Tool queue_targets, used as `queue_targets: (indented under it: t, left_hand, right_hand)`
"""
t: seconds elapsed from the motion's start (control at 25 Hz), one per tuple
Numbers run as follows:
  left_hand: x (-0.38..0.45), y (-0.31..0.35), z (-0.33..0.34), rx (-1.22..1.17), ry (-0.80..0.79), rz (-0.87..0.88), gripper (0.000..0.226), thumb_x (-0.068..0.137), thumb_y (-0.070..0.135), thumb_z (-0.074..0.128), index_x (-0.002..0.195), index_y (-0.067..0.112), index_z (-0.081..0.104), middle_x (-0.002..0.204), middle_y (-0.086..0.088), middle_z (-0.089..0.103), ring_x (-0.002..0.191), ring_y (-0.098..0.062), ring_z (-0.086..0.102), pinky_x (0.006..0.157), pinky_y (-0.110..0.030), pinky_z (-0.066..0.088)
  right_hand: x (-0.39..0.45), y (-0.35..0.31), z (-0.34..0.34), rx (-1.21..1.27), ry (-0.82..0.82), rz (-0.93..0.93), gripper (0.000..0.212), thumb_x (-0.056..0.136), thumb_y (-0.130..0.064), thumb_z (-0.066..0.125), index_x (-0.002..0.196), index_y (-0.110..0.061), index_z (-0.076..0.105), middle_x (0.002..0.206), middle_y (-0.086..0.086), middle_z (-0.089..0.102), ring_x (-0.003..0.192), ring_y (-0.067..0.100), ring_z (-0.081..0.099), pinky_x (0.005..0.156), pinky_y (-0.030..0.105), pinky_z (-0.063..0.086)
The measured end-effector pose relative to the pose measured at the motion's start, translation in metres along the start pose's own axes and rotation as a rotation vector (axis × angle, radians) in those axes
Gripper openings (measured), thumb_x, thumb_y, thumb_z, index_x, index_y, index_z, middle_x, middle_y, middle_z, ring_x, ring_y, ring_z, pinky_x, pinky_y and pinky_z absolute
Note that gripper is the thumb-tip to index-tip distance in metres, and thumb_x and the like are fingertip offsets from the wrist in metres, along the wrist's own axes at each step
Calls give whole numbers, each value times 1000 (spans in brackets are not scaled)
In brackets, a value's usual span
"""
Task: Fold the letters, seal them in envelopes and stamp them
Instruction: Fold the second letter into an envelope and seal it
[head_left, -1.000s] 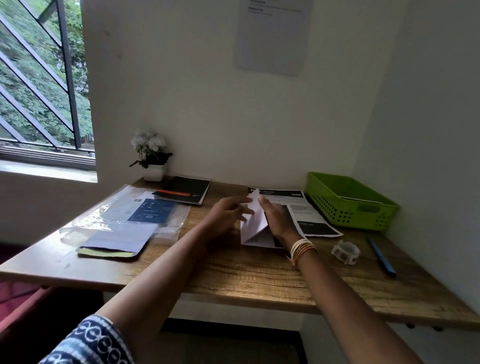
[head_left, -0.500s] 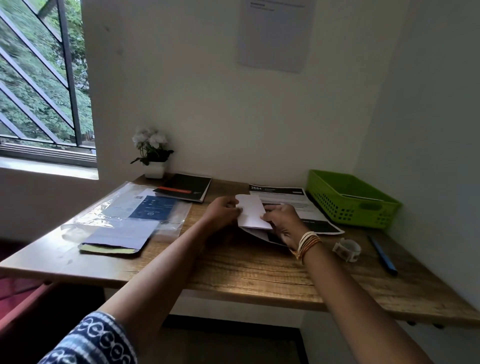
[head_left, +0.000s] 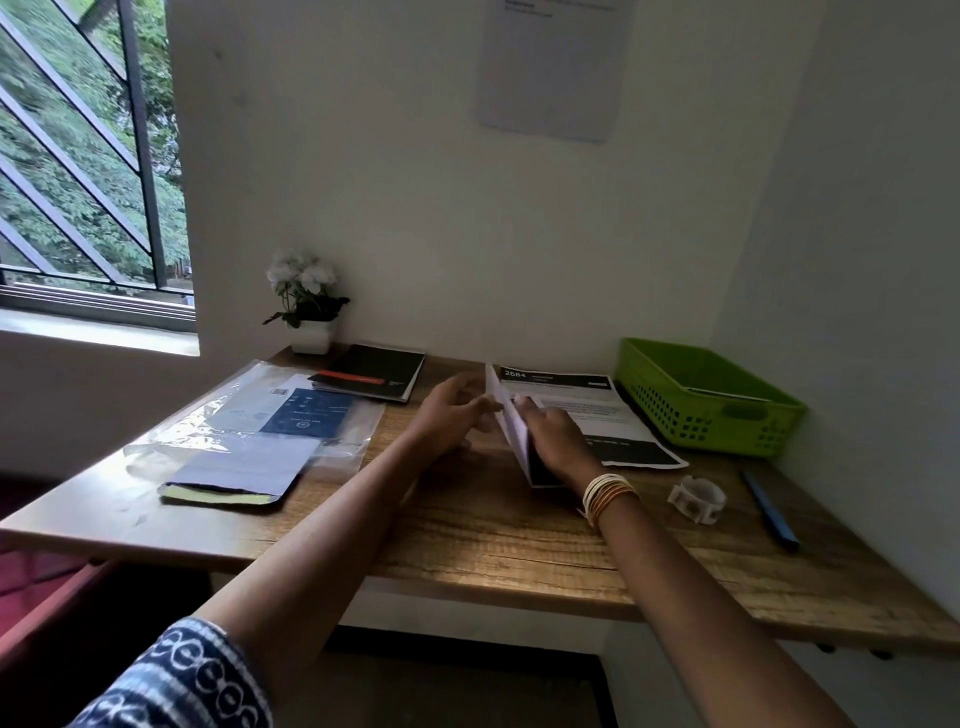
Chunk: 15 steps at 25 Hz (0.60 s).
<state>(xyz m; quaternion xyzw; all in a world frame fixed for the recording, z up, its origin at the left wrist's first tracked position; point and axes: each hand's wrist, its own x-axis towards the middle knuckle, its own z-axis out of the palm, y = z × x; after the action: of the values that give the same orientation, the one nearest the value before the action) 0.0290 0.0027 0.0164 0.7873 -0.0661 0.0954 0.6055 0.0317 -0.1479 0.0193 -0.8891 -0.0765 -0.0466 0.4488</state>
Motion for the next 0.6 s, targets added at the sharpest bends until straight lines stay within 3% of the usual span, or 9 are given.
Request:
queue_targets:
  t: [0.12, 0.24, 0.28, 0.4, 0.52, 0.6]
  left_hand:
    - [0, -2, 3, 122, -129, 77, 42, 95, 19, 53, 137, 15, 46, 124, -5, 63, 109, -22, 63, 78, -31, 53]
    - [1, -6, 1, 238, -239, 93, 35, 95, 14, 51, 130, 16, 54, 125, -5, 61, 104, -20, 63, 82, -33, 53]
    - [1, -6, 0, 291, -262, 106, 33, 94, 15, 52, 126, 18, 58, 125, -4, 61, 104, -18, 62, 86, -35, 54]
    - [3, -5, -1, 429, -254, 134, 27, 94, 16, 54, 119, 21, 64, 127, -1, 61, 112, -15, 58, 97, -40, 50]
    - [2, -3, -1, 527, -195, 166, 29, 92, 15, 57, 119, 22, 64, 131, -1, 59, 119, -16, 55, 100, -36, 48]
    - [2, -3, -1, 594, -171, 202, 31, 92, 15, 58, 121, 23, 63, 136, 0, 55, 127, -18, 50, 104, -35, 44]
  right_hand:
    - [2, -2, -3, 205, 6, 52, 57, 97, -54, 34, 118, -8, 61, 105, 7, 58, 99, 24, 55, 91, 36, 41]
    - [4, 3, -9, 264, 54, 84, 25, 93, -28, 53, 97, -5, 65, 93, 13, 62, 92, 28, 58, 77, 33, 45]
    - [6, 5, -11, 226, 82, 96, 20, 90, -18, 56, 97, -3, 66, 94, 15, 64, 92, 30, 59, 76, 33, 48]
    - [9, 12, -14, 76, 126, 139, 38, 87, -8, 55, 125, -5, 60, 121, 17, 62, 104, 32, 60, 86, 40, 54]
    - [10, 11, -14, -138, 120, 108, 37, 91, -6, 54, 128, -5, 58, 131, 14, 57, 117, 29, 56, 84, 27, 47]
    - [11, 12, -11, -265, 67, 49, 35, 94, -6, 51, 127, -8, 59, 134, 12, 57, 121, 27, 54, 85, 26, 42]
